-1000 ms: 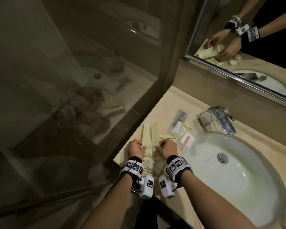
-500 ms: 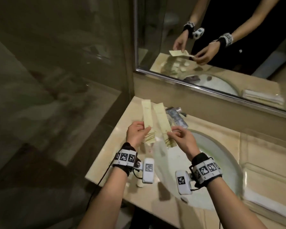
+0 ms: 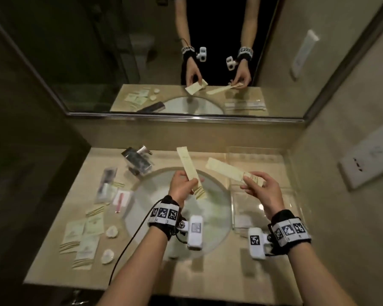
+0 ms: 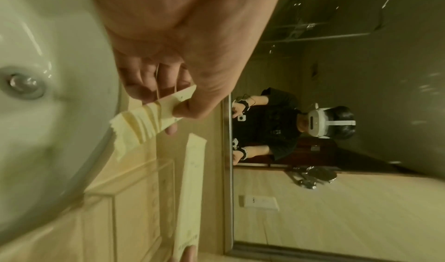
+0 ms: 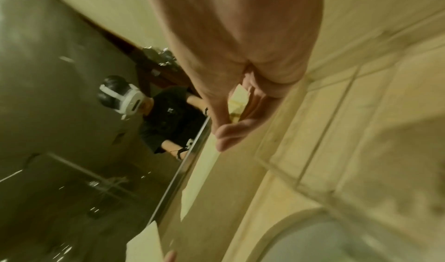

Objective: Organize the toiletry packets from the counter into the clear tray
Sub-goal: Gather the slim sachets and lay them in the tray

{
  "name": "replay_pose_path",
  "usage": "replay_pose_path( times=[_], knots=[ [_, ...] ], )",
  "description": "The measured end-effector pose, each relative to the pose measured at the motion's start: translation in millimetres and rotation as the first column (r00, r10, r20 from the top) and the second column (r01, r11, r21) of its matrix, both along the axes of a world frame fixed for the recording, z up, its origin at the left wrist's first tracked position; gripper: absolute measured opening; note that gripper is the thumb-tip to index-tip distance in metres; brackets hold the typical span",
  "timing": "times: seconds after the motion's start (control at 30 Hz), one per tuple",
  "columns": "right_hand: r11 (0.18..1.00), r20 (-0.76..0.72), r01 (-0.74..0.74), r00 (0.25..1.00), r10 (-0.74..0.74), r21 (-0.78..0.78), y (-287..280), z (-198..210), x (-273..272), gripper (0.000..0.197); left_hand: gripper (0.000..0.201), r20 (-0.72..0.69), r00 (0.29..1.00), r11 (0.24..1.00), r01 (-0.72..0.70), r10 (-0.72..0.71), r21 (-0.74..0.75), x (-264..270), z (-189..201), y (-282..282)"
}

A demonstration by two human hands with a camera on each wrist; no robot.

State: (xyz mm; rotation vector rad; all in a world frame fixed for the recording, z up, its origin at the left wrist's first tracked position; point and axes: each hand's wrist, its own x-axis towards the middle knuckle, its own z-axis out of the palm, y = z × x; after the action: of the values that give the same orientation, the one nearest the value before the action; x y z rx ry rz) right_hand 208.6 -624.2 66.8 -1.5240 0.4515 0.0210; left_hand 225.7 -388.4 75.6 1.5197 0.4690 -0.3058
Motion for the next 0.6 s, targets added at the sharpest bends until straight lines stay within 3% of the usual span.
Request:
replay_pose_path(
  times=[0.07,0.17,0.37,0.6],
  knots=[
    [0.993,-0.076,0.115,0.99,-0.117,-0.033,-38.7,-24.0,-4.5,0.052,0.027,-0.036,0.999,1.0,0.019,-0.018,0.01,-1.6,-7.6,-27.3],
    [0.978,-0.203,0.166,0.961,-0.189,-0.125,-77.3,-61.5,-9.6,0.069,0.034,-0.089,0.995,0.999,0.04,-0.039,0.004,-5.7,-19.9,-57.7],
    [0.956,-0.362,0.206,0.891,-0.272,-0.21,-106.8,-99.6,-9.0,0.065,0.037,-0.125,0.99,0.997,0.069,-0.064,0.04,-10.8,-28.5,-81.2],
    [0.965,-0.471,0.144,0.85,-0.235,-0.221,-111.2,-127.3,12.8,0.067,0.037,-0.143,0.986,0.992,0.096,-0.084,0.078,-5.3,-37.8,-78.5]
  ],
)
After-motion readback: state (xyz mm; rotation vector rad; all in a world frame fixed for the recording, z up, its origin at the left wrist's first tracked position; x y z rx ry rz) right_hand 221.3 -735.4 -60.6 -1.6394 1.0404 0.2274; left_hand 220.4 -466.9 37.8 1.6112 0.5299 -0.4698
